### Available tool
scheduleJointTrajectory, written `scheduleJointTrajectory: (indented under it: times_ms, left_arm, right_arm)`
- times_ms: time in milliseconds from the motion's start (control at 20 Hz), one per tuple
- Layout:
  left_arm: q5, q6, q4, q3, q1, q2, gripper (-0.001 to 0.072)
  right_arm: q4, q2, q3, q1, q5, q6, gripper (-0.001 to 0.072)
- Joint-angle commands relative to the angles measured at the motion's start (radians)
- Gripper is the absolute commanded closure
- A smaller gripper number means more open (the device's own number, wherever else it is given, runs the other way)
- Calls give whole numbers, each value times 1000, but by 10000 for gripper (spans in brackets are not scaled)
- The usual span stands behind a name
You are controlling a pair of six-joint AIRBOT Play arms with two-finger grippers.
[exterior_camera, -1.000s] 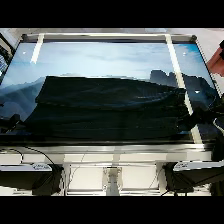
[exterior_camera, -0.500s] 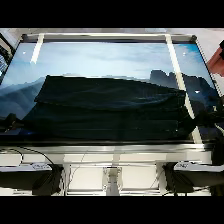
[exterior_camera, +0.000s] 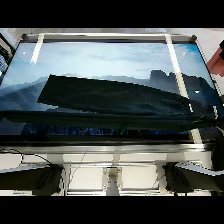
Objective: Fold the clothes and pants, and hang the long-sleeved shirts on hangers.
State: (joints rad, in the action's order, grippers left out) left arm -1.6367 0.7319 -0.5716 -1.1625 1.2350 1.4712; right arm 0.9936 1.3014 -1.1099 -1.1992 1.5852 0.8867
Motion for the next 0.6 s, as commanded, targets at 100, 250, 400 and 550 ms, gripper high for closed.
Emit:
scheduleJointTrajectory:
  times_ms: [100,250,400,550]
  left_arm:
    - [1,-7,195,-1,29,-2,680]
    - [6,-7,241,-2,2,-2,681]
    - [97,20,243,-2,-71,-11,682]
    - [255,65,243,-10,-198,-14,682]
  right_arm:
    - [-140,-11,-1,-33,-36,-43,685]
    - [-359,-11,-1,-32,-24,-95,685]
    - [-478,-11,-1,-32,-49,-85,686]
    - [-500,-11,-1,-16,-117,-21,685]
